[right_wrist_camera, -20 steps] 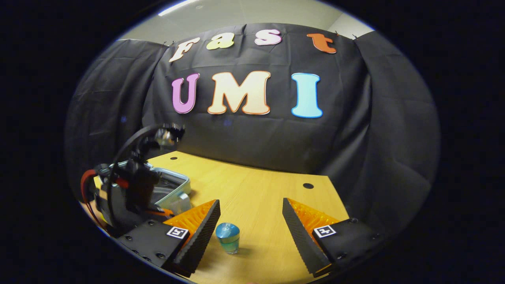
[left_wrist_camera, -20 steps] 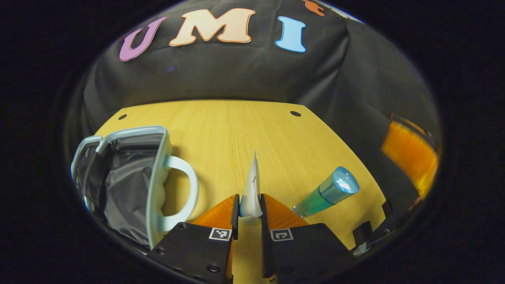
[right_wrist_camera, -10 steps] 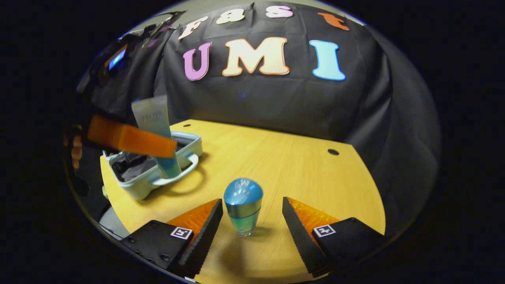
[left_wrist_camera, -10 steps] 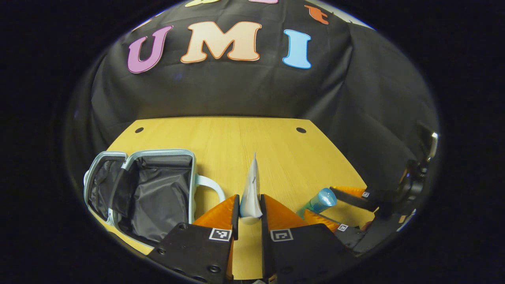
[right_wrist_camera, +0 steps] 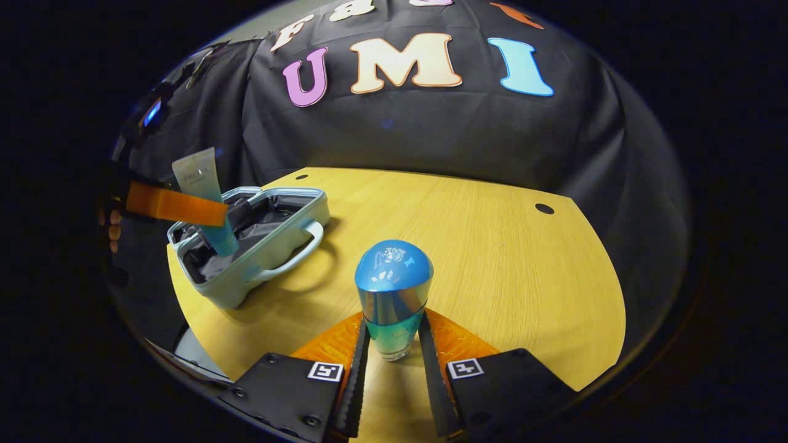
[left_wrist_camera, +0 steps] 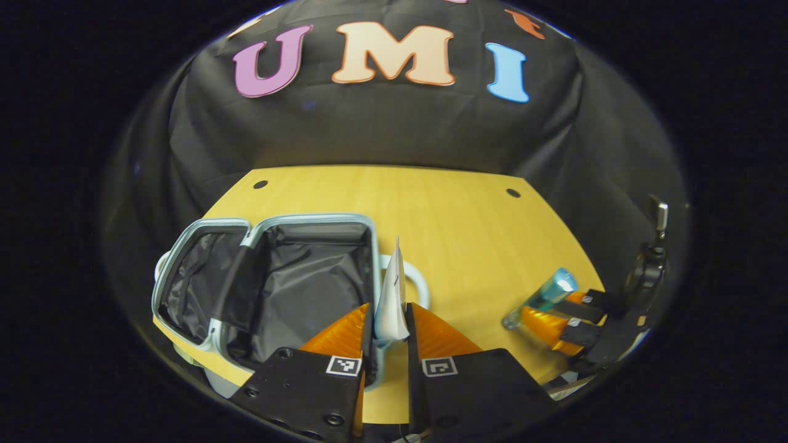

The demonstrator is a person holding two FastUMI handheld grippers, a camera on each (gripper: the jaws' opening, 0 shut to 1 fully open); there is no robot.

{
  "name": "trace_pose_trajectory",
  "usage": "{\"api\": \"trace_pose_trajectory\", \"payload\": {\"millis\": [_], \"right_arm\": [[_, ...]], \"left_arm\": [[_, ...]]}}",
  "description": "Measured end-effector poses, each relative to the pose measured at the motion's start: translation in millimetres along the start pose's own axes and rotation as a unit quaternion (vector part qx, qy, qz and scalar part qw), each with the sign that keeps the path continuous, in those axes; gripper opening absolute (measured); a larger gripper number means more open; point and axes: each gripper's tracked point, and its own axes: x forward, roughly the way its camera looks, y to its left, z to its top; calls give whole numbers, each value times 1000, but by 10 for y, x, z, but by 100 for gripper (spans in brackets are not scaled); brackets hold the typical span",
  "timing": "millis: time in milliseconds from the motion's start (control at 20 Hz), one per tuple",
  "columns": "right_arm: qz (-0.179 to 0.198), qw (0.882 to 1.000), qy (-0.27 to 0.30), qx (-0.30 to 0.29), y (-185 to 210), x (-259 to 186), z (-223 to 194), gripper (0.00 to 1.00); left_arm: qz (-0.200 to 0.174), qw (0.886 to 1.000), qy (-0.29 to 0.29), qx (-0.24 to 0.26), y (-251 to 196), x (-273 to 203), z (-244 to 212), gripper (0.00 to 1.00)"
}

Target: First open the suitcase, pack the skin care products into it, and then close the suitcase.

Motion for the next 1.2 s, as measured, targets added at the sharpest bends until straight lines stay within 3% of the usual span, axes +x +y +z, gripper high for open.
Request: {"api": "trace_pose_trajectory", "payload": {"millis": [150, 400, 700, 800, 1000, 1200], "right_arm": [[0, 1000, -12, -6, 243, -93, 296, 45], [27, 999, -15, 33, 849, -186, 650, 47], [71, 996, 6, 51, 1586, -91, 897, 47], [80, 995, 19, 59, 1784, -10, 912, 47], [87, 993, 43, 66, 2128, 203, 891, 47], [76, 991, 75, 79, 2344, 471, 743, 47]], "left_arm": [[16, 999, 28, 7, 467, 100, -66, 21], [15, 996, 86, 13, 966, 325, -304, 21], [-7, 990, 139, 7, 1179, 642, -587, 22], [-23, 993, 117, 9, 1215, 768, -491, 22], [-58, 990, 130, -8, 1255, 928, -571, 26], [-103, 990, 99, 8, 1216, 848, -439, 89]]}}
